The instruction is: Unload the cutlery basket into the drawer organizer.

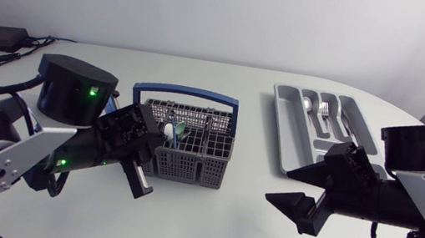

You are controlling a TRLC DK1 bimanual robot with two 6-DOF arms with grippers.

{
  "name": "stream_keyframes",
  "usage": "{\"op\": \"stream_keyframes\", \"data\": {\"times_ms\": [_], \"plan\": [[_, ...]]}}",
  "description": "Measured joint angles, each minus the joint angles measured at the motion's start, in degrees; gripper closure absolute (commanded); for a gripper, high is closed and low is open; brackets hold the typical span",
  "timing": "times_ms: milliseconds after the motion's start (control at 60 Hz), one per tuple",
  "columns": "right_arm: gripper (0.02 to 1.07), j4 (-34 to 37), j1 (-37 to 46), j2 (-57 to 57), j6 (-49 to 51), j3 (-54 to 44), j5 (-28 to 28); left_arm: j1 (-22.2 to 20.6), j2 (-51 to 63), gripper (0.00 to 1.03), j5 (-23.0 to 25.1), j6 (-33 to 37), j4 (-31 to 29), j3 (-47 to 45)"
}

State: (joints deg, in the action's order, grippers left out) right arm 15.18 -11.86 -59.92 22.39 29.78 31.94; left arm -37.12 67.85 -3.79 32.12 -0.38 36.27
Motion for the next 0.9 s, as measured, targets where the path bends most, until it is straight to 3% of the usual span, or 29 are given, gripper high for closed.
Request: {"op": "stream_keyframes", "data": {"times_ms": [217,550,900], "plan": [[0.07,0.00,0.00,0.00,0.00,-0.66,0.00,1.42,0.00,0.88,2.19,-0.59,-2.89,0.81],[0.07,0.00,0.28,0.00,0.00,-0.72,0.22,6.69,-0.55,0.89,10.67,-2.36,-9.22,6.62],[0.07,0.00,0.37,0.02,0.02,-0.98,0.57,9.42,1.01,0.89,12.79,-2.56,-15.30,10.54]]}}
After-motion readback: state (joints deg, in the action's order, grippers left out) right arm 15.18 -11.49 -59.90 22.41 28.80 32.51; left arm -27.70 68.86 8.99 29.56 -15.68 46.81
